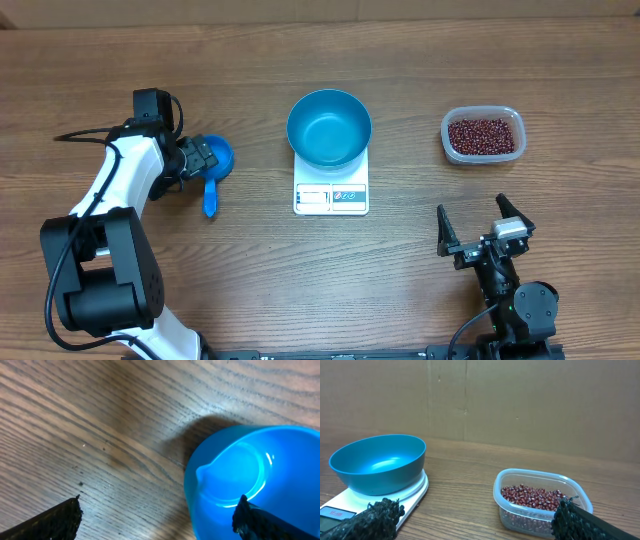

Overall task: Scoop item into bowl and weigh 150g on scale
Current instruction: 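Lower the left gripper and close it on the blue scoop's rim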

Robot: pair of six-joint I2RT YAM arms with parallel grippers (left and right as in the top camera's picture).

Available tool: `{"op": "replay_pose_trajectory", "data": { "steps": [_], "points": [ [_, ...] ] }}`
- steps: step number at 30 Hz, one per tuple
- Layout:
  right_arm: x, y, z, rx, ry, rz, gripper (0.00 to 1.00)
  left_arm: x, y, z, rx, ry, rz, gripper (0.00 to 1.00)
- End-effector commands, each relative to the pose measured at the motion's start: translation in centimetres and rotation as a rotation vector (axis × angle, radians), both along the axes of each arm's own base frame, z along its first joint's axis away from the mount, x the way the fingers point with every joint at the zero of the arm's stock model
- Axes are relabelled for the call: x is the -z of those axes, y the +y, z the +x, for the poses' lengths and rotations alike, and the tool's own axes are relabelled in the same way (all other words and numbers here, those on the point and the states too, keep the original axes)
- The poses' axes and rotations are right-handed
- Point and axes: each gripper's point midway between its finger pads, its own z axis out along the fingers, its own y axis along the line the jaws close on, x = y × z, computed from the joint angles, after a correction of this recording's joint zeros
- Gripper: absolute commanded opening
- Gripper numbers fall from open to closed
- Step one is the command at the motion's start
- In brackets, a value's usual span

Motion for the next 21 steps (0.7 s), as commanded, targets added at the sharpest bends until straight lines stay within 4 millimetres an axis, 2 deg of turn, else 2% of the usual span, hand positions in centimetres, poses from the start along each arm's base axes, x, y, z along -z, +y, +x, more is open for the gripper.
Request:
{"op": "replay_pose_trajectory", "data": {
  "steps": [1, 5, 11, 21],
  "points": [
    [0.2, 0.0, 0.0, -0.002, -0.005, -0.015, 1.0, 0.5, 0.1, -0.1, -0.03, 0.004, 0.002, 1.0],
    [0.2, 0.0, 0.0, -0.002, -0.005, -0.015, 1.0, 1.0, 0.1, 0.0, -0.046, 0.009, -0.008, 1.0],
    [0.2, 0.0, 0.0, -0.002, -0.005, -0.015, 1.0, 3.2, -1.1, -0.1, -0.034, 0.051, -0.079, 1.0],
    [0.2, 0.0, 0.0, -0.002, -0.005, -0.015, 1.0, 3.4, -1.0, -0.2, -0.035, 0.057, -0.07, 1.0]
  ]
}}
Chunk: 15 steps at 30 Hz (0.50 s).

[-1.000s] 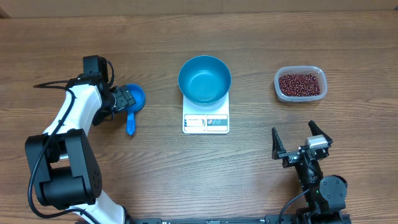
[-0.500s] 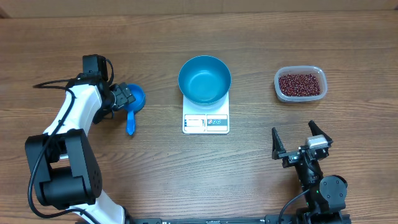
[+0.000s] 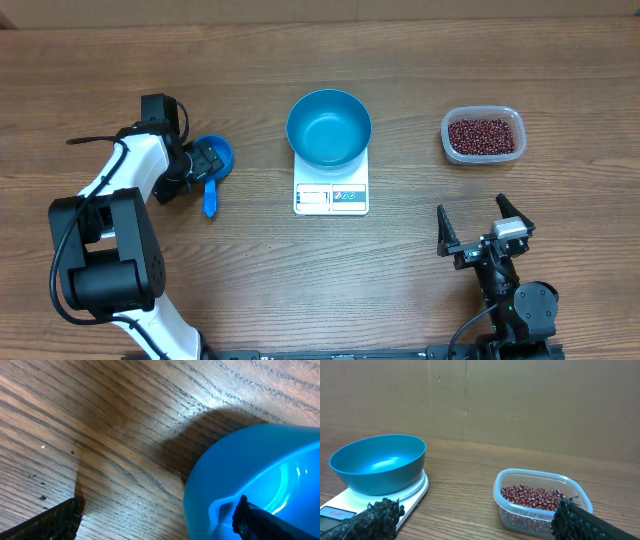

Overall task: Scoop item into bowl and weigh 150g on scale
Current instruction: 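Lower the left gripper and close it on the blue scoop's rim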

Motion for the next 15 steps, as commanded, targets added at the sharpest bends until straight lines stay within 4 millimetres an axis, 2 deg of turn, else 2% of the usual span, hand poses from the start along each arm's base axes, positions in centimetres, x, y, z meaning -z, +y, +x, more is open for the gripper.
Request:
{"op": "replay_pose_trajectory", "data": {
  "steps": [1, 9, 13, 15],
  "points": [
    [0.21, 0.02, 0.0, -0.003, -0.005, -0.015, 1.0, 0.24, -0.12, -0.16, -0.018, 0.006, -0.008, 1.0],
    [0.22, 0.02, 0.0, -0.003, -0.005, -0.015, 1.0, 0.23, -0.13, -0.08, -0.017, 0.003, -0.008, 0.98],
    [0.21, 0.02, 0.0, -0.003, -0.005, -0.015, 1.0, 0.22, -0.11, -0.07, -0.015, 0.002, -0.008, 0.89],
    [0.22, 0.02, 0.0, -0.003, -0.005, -0.015, 1.0, 0.22, -0.1, -0.02, -0.015, 0.0, -0.007, 0.77]
  ]
}}
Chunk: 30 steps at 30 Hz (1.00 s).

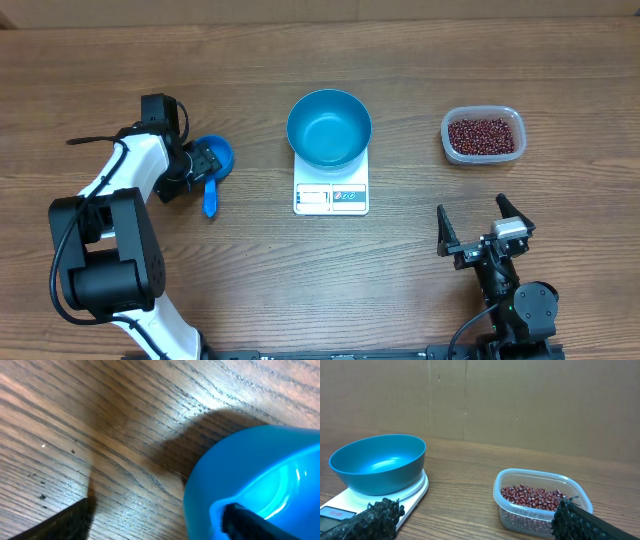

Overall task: Scoop item into bowl and weigh 150g on scale
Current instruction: 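Lower the left gripper and close it on the blue scoop's rim, then lift the blue scoop with the left gripper toward the scale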

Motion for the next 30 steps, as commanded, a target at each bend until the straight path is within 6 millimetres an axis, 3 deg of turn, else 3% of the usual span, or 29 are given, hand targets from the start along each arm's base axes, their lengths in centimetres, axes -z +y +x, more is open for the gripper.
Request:
{"op": "replay_pose_trajectory", "data": {
  "steps": [1, 14, 18, 22, 30],
  "points": [
    [0.22, 0.02, 0.0, -0.003, -0.005, -0.015, 1.0, 0.22, -0.1, -0.02, -0.007, 0.001, -0.005, 0.73],
    [0.22, 0.02, 0.0, -0.003, -0.005, -0.015, 1.0, 0.2, -0.09, 0.08, -0.007, -0.004, -0.005, 0.4],
    [0.22, 0.02, 0.0, -0.003, -0.005, -0.015, 1.0, 0.2, -0.1, 0.07, -0.006, -0.003, -0.005, 0.25],
    [0.23, 0.02, 0.0, -0.003, -0.004, -0.015, 1.0, 0.2, -0.11, 0.08, -0.006, -0.004, -0.005, 0.04],
    [0.23, 0.02, 0.0, -0.003, -0.004, -0.015, 1.0, 0.2, -0.12, -0.05, -0.006, 0.002, -0.005, 0.04]
  ]
}}
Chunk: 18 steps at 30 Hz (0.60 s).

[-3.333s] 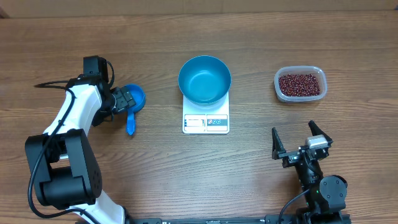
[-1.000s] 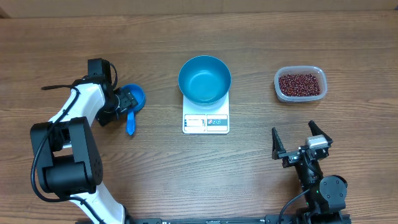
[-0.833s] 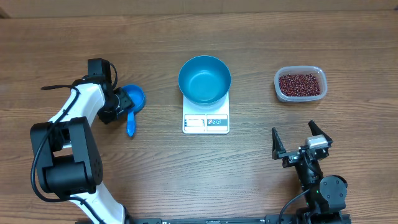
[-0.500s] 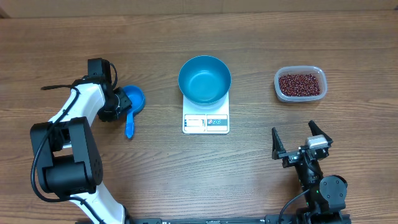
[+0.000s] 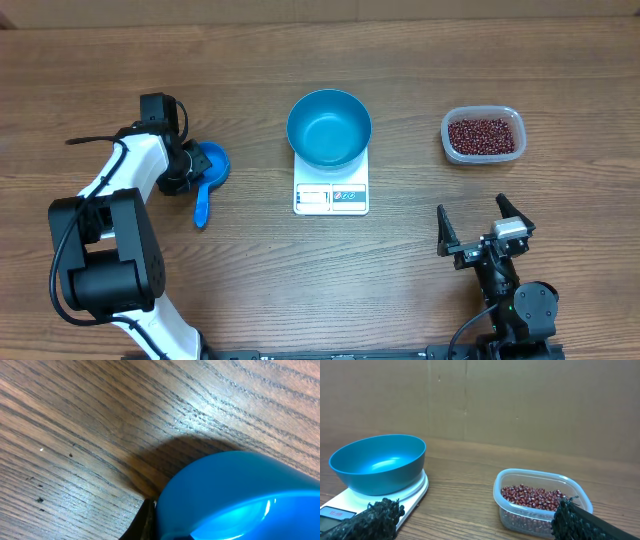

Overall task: Scoop item into bowl and weigh 150g on scale
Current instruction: 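Lift the blue scoop with the left gripper toward the scale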

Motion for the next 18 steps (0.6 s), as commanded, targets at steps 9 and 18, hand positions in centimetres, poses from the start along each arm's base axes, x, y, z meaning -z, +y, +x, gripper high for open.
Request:
{"op": "replay_pose_trajectory", "data": {
  "steps": [9, 18],
  "points": [
    [0.2, 0.0, 0.0, -0.003, -0.005, -0.015, 1.0, -2.1, 0.9, -0.5, -0.007, 0.066, 0.051, 0.04],
    [0.2, 0.0, 0.0, -0.003, -0.005, -0.015, 1.0, -7.3, 1.8, 0.2, -0.013, 0.059, 0.1, 0.04]
  ]
}}
